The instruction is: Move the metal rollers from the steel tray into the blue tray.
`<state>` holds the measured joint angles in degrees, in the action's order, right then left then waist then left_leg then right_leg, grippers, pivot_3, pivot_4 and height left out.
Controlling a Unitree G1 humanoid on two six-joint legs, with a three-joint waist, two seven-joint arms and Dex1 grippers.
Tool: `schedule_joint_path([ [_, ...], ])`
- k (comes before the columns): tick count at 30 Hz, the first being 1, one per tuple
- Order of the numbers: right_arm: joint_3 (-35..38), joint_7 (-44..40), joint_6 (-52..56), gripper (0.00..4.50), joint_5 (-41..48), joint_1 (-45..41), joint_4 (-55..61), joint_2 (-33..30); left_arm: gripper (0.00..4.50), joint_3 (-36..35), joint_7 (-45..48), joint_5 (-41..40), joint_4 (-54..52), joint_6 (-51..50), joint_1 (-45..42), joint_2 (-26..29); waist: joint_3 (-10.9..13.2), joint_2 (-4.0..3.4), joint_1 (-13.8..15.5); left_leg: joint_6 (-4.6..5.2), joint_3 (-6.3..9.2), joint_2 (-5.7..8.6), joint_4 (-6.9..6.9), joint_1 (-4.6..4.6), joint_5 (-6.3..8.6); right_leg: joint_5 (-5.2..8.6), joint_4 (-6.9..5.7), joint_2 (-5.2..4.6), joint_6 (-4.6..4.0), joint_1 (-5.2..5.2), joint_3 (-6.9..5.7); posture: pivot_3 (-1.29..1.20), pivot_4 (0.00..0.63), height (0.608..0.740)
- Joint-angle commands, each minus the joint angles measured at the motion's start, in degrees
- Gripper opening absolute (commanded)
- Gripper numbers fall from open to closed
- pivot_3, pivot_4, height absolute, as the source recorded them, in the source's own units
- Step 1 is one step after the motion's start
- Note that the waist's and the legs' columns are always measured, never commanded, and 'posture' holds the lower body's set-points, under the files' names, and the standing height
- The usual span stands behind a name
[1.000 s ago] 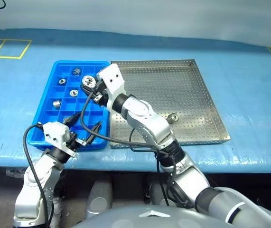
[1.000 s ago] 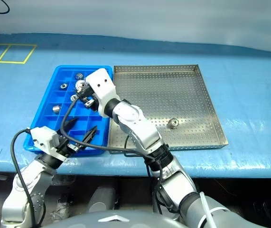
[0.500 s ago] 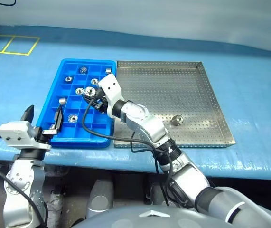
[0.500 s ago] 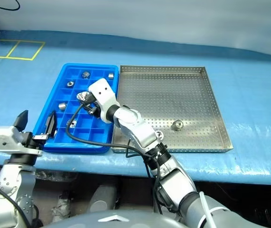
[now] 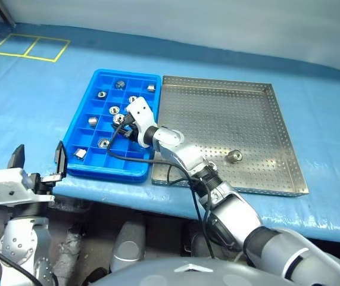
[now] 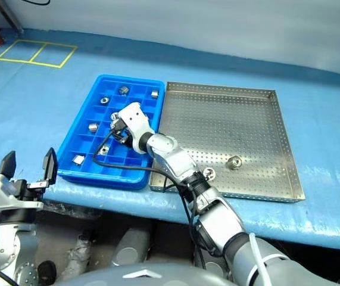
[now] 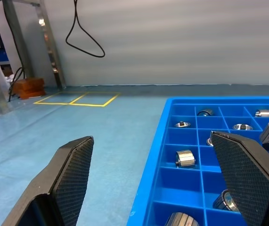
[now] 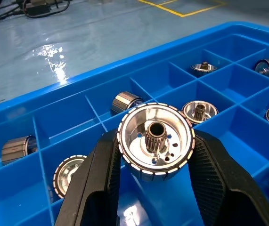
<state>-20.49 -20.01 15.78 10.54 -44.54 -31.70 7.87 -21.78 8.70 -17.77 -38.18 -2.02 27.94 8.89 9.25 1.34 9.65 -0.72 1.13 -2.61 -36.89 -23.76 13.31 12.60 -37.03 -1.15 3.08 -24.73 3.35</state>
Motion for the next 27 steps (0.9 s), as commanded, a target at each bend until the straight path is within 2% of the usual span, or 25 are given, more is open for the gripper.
schedule_joint_path([
  [1, 2.8, 0.9, -3.6, 1.71, -0.2, -6.5, -3.1, 7.4, 4.38, -0.3, -0.5, 1.1, -3.4, 2.0, 1.4, -1.0, 0.0, -0.01, 1.0, -0.02, 0.00, 0.00, 0.03, -0.01, 0.01, -0.01, 0.06, 0.00, 0.01, 0.02, -0.02, 0.58, 0.150, 0.740],
  [9, 4.4, 0.9, -5.1, 1.71, -1.3, -9.2, -10.8, 7.8, 4.38, -0.1, -0.9, 1.7, -4.2, 2.6, 3.6, -2.6, 0.0, 0.00, 5.7, -0.48, 0.00, -0.05, -0.01, -0.06, 0.29, 0.06, 0.18, 0.00, -0.01, -0.01, -0.10, 0.60, 0.150, 0.740],
  [15, 2.2, -0.7, -2.8, 1.71, -1.9, -5.0, -4.7, 6.1, 4.38, 0.7, -0.7, 1.7, -3.2, 2.4, 3.3, -2.5, 0.0, -0.01, 8.9, -0.66, 0.00, -0.09, -0.04, -0.13, 0.40, 0.16, 0.20, 0.00, 0.02, -0.07, -0.19, 0.58, 0.150, 0.740],
  [21, 5.0, 1.5, -0.8, 1.71, -0.5, -4.8, 1.2, 4.9, 4.38, 1.9, -0.3, 1.8, -1.7, 1.4, 1.1, -1.7, 0.0, 0.00, 11.7, -0.73, 0.00, -0.12, -0.09, -0.18, 0.44, 0.20, 0.20, 0.01, 0.01, -0.15, -0.26, 0.54, 0.150, 0.740],
  [27, 4.3, 1.8, 4.7, 1.71, -1.6, -3.6, 8.4, 1.6, 4.38, 2.3, 0.2, 1.8, -0.7, 1.0, -0.3, -1.2, 0.0, 0.04, 12.1, -0.76, 0.00, -0.13, -0.16, -0.51, 0.44, 0.16, 0.15, 0.01, 0.06, -0.52, -0.28, 0.51, 0.150, 0.740],
])
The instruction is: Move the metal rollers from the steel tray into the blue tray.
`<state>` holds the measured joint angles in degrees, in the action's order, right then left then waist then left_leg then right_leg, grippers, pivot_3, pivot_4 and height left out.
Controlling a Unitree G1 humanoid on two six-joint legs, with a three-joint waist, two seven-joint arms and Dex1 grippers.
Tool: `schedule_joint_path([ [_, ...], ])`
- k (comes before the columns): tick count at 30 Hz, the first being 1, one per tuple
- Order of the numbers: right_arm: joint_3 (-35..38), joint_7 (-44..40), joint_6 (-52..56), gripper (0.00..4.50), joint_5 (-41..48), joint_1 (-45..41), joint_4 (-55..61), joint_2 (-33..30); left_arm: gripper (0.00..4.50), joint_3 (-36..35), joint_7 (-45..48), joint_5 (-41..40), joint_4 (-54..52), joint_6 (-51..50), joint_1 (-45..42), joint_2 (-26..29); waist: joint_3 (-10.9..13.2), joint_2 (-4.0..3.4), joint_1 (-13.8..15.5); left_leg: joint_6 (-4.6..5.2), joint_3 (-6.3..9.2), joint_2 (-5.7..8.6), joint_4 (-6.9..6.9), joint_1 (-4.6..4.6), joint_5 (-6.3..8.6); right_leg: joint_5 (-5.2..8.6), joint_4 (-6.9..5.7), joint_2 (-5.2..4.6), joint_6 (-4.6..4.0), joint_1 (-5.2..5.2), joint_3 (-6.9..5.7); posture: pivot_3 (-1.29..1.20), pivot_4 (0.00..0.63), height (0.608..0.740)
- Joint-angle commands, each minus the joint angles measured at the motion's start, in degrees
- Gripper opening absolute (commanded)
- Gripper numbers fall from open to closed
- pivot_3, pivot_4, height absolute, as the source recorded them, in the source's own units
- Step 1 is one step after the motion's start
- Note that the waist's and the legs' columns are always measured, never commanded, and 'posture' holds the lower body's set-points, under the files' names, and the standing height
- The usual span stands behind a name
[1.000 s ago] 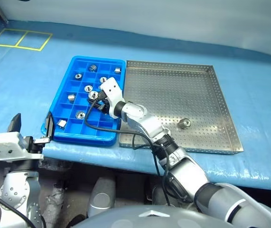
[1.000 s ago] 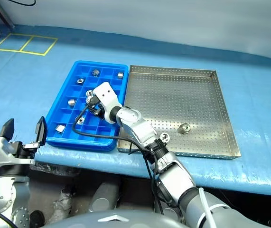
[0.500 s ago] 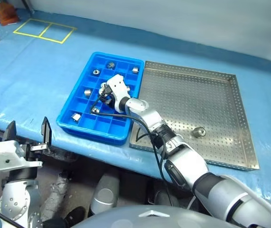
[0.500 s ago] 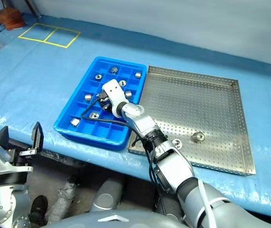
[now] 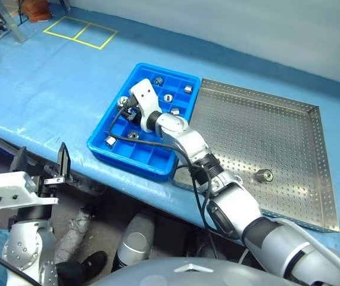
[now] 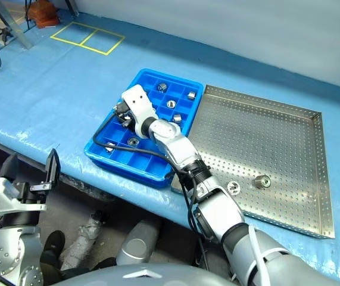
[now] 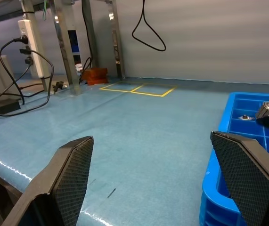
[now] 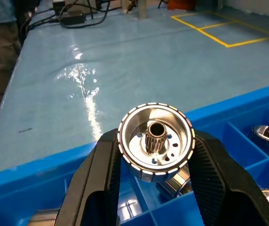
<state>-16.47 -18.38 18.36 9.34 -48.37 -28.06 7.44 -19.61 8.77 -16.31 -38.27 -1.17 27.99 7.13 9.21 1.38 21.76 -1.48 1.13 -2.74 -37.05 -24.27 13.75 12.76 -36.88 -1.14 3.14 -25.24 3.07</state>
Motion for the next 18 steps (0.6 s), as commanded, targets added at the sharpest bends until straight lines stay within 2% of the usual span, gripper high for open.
schedule_joint_path([
  [1, -0.2, 0.1, 3.2, 1.71, -1.1, 0.6, 5.8, 1.0, 4.38, 0.2, 0.2, 0.4, -0.4, 0.1, -0.6, 0.6, 0.0, 0.00, 0.0, -0.03, 0.01, 0.00, -0.01, -0.10, -0.02, -0.05, -0.03, 0.00, 0.06, -0.01, 0.00, 0.51, 0.150, 0.740],
  [2, -0.4, 0.2, 4.0, 1.71, -1.7, 1.0, 6.6, 0.4, 4.38, 0.3, 0.3, 0.4, -0.3, 0.0, -0.7, 0.7, 0.0, 0.00, 0.0, -0.05, 0.01, 0.00, -0.02, -0.20, -0.04, -0.19, -0.03, 0.01, 0.27, -0.11, -0.01, 0.51, 0.150, 0.740],
  [9, -0.8, 1.4, 9.6, 1.71, -6.3, 2.6, 12.4, -3.7, 4.38, 0.9, 0.8, 0.4, 0.8, -0.5, -1.6, 0.9, 0.0, 0.00, -0.1, -0.12, 0.03, 0.01, -0.05, -0.32, -0.08, -0.24, 0.00, 0.00, 0.23, -0.17, -0.08, 0.49, 0.150, 0.740],
  [18, -0.9, 0.7, 10.8, 1.71, -8.6, 4.5, 10.2, -5.1, 4.38, 1.1, 1.4, 0.5, 1.5, -0.8, -2.5, 1.1, 0.0, -0.01, -0.3, -0.18, 0.03, -0.03, -0.04, -0.30, -0.11, -0.33, -0.02, 0.02, 0.15, -0.17, -0.10, 0.48, 0.150, 0.740],
])
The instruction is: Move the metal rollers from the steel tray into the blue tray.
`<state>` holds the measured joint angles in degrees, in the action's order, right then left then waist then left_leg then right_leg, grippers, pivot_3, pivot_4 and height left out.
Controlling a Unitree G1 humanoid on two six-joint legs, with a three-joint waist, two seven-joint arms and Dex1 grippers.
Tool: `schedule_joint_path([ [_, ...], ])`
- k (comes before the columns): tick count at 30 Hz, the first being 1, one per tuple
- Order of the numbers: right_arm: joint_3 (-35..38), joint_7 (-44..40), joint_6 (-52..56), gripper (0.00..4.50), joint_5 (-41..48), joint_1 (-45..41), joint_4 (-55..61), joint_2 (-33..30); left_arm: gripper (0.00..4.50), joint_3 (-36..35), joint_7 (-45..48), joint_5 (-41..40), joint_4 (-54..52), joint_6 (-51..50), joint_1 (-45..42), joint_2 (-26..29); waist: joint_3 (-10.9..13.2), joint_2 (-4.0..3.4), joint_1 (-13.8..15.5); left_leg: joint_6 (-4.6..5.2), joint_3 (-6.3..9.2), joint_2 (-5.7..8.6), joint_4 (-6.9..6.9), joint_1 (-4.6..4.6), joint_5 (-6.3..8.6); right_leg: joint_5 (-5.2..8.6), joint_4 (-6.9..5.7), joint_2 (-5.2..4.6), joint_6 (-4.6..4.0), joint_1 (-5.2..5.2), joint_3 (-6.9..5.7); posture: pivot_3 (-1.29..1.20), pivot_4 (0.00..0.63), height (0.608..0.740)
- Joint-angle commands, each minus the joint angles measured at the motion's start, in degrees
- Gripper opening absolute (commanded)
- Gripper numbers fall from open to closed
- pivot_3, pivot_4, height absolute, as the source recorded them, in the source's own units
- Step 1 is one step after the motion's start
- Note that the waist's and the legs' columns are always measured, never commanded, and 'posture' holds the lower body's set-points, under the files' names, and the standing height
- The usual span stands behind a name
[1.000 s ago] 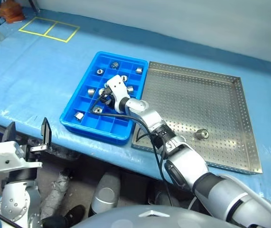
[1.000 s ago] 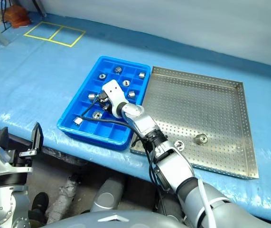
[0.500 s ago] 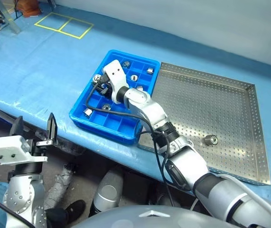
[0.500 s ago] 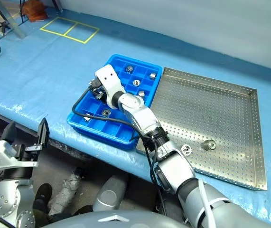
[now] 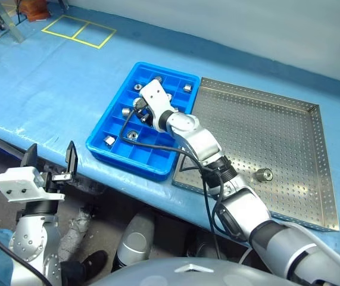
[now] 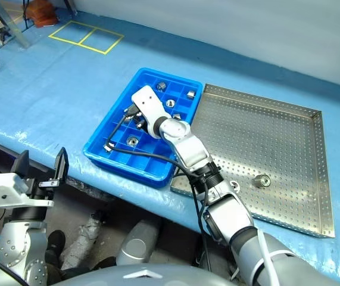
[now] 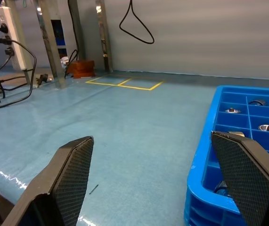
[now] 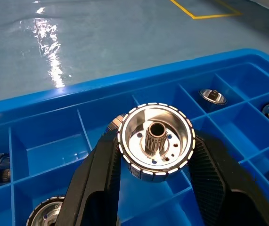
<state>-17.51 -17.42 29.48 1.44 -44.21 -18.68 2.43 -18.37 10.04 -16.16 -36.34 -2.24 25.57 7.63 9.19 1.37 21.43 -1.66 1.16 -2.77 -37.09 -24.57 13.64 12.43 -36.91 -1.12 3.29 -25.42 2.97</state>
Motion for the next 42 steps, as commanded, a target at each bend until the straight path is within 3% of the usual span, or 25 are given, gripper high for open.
schedule_joint_path([
  [1, 0.1, -0.1, -0.5, 1.71, -1.1, 0.7, 0.1, -0.2, 4.38, -0.1, 0.2, 0.2, -0.4, 0.3, -0.1, 0.6, 0.0, 0.00, 0.0, 0.00, 0.00, 0.00, 0.00, 0.00, 0.00, -0.02, 0.00, 0.00, -0.02, 0.00, 0.00, 0.48, 0.150, 0.740],
  [25, 1.0, -1.8, 3.6, 1.71, -3.7, 6.4, 2.0, -5.0, 4.38, 0.2, -0.3, 0.6, -0.5, 0.7, 0.9, 0.2, -0.3, -0.01, 0.2, -0.04, 0.01, 0.01, -0.07, 0.11, -0.03, 0.05, -0.05, 0.00, 0.05, 0.13, 0.00, 0.49, 0.150, 0.740],
  [30, 1.9, -0.8, 3.3, 3.28, -3.2, 6.7, 3.0, -4.1, 4.38, 0.7, -0.2, 0.7, 0.0, 0.3, -0.2, 0.6, -0.6, -0.03, 0.3, -0.03, 0.01, 0.02, -0.10, 0.15, -0.03, 0.07, -0.02, -0.01, 0.07, 0.22, 0.00, 0.46, 0.150, 0.740],
  [38, 10.7, 3.6, 4.6, 3.28, 1.1, 9.6, 16.9, -2.1, 4.38, 1.8, 1.0, -0.3, -0.1, -1.7, -3.7, 2.1, -0.7, -0.11, -0.2, -0.04, 0.02, 0.02, -0.12, 0.14, -0.04, 0.04, -0.05, 0.00, 0.10, 0.21, 0.00, 0.39, 0.150, 0.740],
  [42, 16.0, 6.2, 12.7, 3.28, 1.2, 16.3, 31.1, -6.2, 4.38, 3.9, 2.6, -1.1, 0.4, -3.9, -7.2, 3.8, -0.7, -0.17, -0.4, -0.03, 0.13, 0.05, -0.20, 0.12, -0.03, 0.05, -0.02, -0.01, 0.08, 0.29, -0.03, 0.31, 0.150, 0.740],
])
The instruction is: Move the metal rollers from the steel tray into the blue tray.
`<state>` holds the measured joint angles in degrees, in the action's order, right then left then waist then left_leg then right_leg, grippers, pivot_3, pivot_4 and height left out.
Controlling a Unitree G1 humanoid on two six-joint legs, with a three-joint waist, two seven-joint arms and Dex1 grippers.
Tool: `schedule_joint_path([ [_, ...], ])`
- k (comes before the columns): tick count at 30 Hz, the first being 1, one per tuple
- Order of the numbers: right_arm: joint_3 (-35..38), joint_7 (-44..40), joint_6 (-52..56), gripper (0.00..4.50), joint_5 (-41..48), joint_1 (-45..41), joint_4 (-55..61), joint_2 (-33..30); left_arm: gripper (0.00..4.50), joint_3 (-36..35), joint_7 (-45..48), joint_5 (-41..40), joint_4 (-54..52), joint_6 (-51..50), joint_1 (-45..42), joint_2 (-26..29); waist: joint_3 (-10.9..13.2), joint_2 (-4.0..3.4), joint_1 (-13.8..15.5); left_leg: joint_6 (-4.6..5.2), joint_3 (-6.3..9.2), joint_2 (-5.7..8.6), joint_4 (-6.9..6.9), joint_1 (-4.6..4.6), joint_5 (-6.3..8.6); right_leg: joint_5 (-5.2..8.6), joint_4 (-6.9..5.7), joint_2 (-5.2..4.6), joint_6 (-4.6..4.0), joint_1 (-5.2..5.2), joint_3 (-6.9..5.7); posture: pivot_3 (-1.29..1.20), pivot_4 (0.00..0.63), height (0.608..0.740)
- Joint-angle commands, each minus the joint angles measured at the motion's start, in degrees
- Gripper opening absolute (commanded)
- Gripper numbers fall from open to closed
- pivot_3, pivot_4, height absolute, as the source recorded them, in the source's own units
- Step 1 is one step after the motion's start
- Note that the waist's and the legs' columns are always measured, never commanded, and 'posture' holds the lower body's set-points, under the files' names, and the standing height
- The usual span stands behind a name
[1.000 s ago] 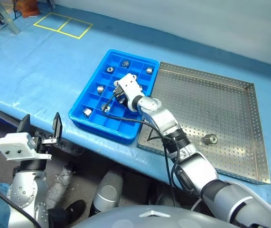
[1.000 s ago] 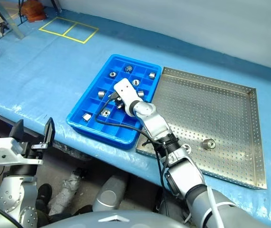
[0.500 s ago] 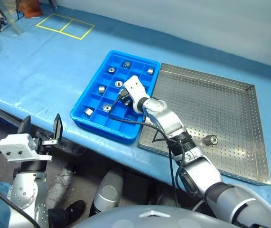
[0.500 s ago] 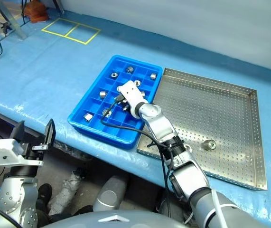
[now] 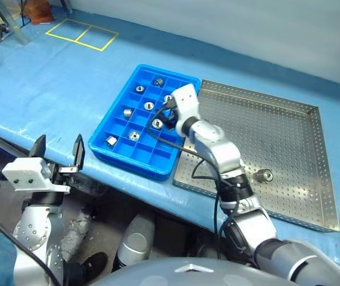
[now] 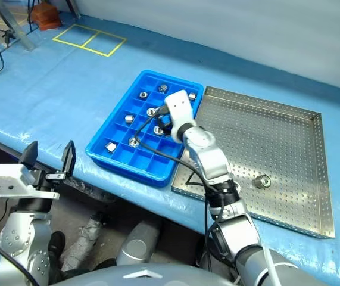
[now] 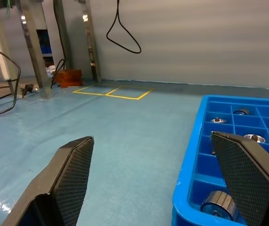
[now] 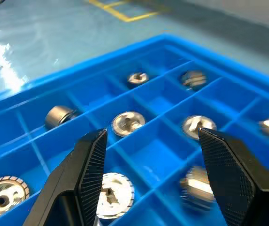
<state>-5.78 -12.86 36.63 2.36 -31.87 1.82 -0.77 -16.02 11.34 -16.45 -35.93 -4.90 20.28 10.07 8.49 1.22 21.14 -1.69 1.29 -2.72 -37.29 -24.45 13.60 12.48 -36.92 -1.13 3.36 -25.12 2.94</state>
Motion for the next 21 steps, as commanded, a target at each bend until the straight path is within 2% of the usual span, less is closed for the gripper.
schedule_joint_path([
  [1, 5.1, 1.6, 8.5, 3.28, 0.3, 6.0, 14.4, -4.6, 4.38, 2.2, 1.6, -0.8, 0.3, -1.7, -2.8, 1.7, 0.0, -0.05, -0.3, 0.00, 0.02, 0.01, -0.02, -0.01, 0.00, 0.02, 0.03, 0.00, -0.03, 0.04, -0.01, 0.30, 0.150, 0.740],
  [4, 5.9, -0.1, 18.2, 3.28, 0.7, 12.2, 24.8, -10.9, 4.38, 3.9, 2.5, -0.8, 1.6, -2.8, -5.2, 2.2, -0.1, -0.20, -2.0, 0.04, 0.04, 0.04, -0.08, 0.04, 0.00, 0.08, 0.05, -0.03, -0.12, 0.13, 0.01, 0.27, 0.150, 0.740],
  [8, 5.0, -6.0, 36.1, 3.28, 4.0, 20.4, 39.0, -24.9, 4.38, 5.3, 3.7, -1.0, 3.3, -4.0, -7.3, 2.8, -0.1, -0.47, -5.4, 0.09, 0.09, 0.04, -0.18, 0.04, 0.00, 0.04, 0.02, -0.03, -0.18, 0.21, 0.02, 0.22, 0.150, 0.740],
  [11, 7.0, -8.8, 44.2, 3.28, 7.1, 21.6, 44.5, -30.4, 4.38, 5.7, 4.2, -1.4, 3.8, -4.4, -7.7, 3.0, -0.1, -0.51, -9.6, 0.19, 0.18, 0.04, -0.22, 0.30, 0.06, 0.09, 0.02, -0.02, -0.33, 0.49, 0.02, 0.20, 0.150, 0.740],
  [15, 11.6, -9.9, 51.8, 3.28, 9.3, 21.1, 46.7, -30.3, 4.38, 6.3, 5.1, -1.5, 4.9, -4.6, -8.5, 3.2, -0.1, -0.47, -14.0, 0.23, 0.18, 0.02, -0.23, 0.76, 0.07, 0.18, 0.01, -0.02, -0.25, 0.93, 0.03, 0.17, 0.150, 0.740],
  [18, 11.6, -9.7, 54.7, 3.28, 10.6, 21.3, 48.3, -29.5, 4.38, 7.4, 6.2, -1.1, 6.0, -4.8, -9.6, 3.9, -0.1, -0.46, -15.9, 0.26, 0.20, 0.02, -0.32, 0.87, 0.06, 0.18, 0.00, -0.03, -0.24, 1.10, 0.03, 0.15, 0.150, 0.740],
  [21, 10.7, -6.7, 54.6, 3.28, 10.2, 19.7, 48.4, -23.6, 4.38, 9.9, 7.8, 0.7, 7.2, -4.5, -10.9, 5.4, -0.1, -0.43, -17.3, 0.28, 0.22, 0.03, -0.36, 0.91, 0.06, 0.17, 0.01, -0.03, -0.22, 1.18, 0.04, 0.13, 0.150, 0.740],
])
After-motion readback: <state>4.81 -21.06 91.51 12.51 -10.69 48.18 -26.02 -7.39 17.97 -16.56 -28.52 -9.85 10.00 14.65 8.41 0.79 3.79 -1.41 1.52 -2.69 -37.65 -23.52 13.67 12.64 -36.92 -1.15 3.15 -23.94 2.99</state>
